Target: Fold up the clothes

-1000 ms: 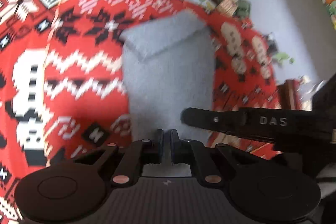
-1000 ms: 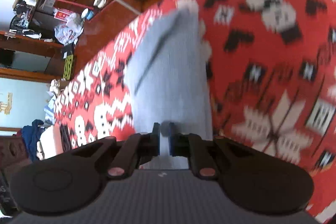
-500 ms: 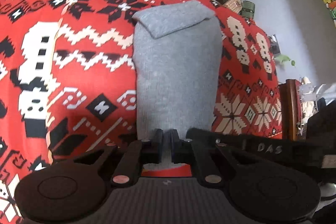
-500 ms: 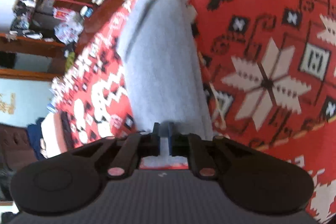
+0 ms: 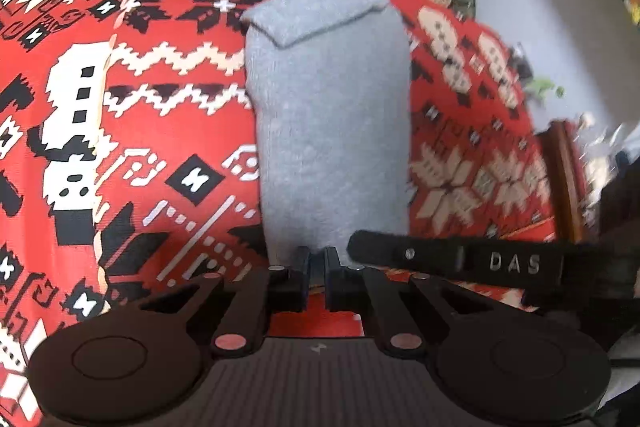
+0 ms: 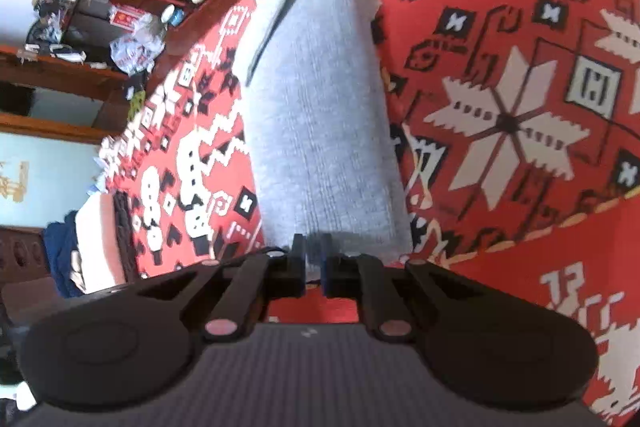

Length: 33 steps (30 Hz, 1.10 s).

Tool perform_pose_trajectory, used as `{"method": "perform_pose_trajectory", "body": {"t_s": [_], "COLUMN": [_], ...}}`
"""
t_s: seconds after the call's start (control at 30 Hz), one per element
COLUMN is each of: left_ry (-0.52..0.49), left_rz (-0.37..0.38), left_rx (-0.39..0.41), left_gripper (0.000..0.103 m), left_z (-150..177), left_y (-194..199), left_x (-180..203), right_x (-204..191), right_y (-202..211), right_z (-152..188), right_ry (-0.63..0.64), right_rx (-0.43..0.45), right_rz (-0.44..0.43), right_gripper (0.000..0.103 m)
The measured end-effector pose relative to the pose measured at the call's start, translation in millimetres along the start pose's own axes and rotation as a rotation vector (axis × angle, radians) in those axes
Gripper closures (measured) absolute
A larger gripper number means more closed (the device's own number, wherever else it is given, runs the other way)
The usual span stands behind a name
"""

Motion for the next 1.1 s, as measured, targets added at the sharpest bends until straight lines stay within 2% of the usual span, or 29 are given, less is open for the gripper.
{"method": "perform_pose_trajectory", "body": {"t_s": [0.03, 0.1, 0.27, 0.43, 0.5, 0.63, 0.73, 0.83, 1.03, 1.1], "left_ry": [0.008, 0.037, 0.055, 0.087, 0.102, 0.085, 0.063, 0.016, 0.026, 0.044], "left_rz": [-0.005, 0.001, 0.002, -0.029, -0.031, -0.011, 0.017, 0.003, -0.039, -0.049], "left_rx": [-0.004, -0.004, -0.008, -0.013, -0.006, 0.03, 0.063, 0.07, 0.043, 0.041], "left_gripper": [0.098, 0.099, 0.098, 0.096, 0.097, 0.097, 0.097, 0.097, 0.096, 0.096], "left_z": [0.5, 0.6, 7.6, 19.6, 22.6, 18.0, 6.0, -5.6, -4.1, 0.7], "left_y": [-2.6, -4.0, 2.3, 12.1, 18.3, 33.4, 37.4, 27.4, 9.4, 14.4], "left_x": [-2.6, -7.0, -11.1, -21.6, -25.2, -18.0, -7.6, 1.6, -6.9, -9.6], "right_x": [1.4, 4.2, 3.4, 22.0, 34.0, 46.9, 39.4, 23.6, 19.2, 24.6], "right_y": [-4.1, -12.3, -13.3, -3.8, 2.7, 18.7, 30.0, 30.1, 13.1, 10.6], "right_z": [0.2, 0.5, 5.8, 12.0, 14.2, 15.8, 11.0, 4.1, -3.0, -2.9], "right_ry": [-0.004, -0.013, 0.047, 0.015, -0.003, -0.032, 0.003, 0.059, 0.098, 0.11], "right_rx": [-0.002, -0.006, 0.008, -0.001, -0.001, 0.021, 0.061, 0.086, 0.076, 0.071], "right_rz": [0.008, 0.023, 0.076, 0.11, 0.13, 0.127, 0.128, 0.147, 0.205, 0.22], "right_gripper": [0.094, 0.102, 0.102, 0.102, 0.092, 0.092, 0.092, 0.092, 0.092, 0.085]}}
Point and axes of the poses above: each gripper's, at about its wrist camera, not at the fingertips, and y roughly against the way its jaws point, x to its right, z to its underside, the point moved 5 cm from there along -y, roughly the way its jaws point, and after that the axes turned 14 degrees about z, right-handed, at the moved point
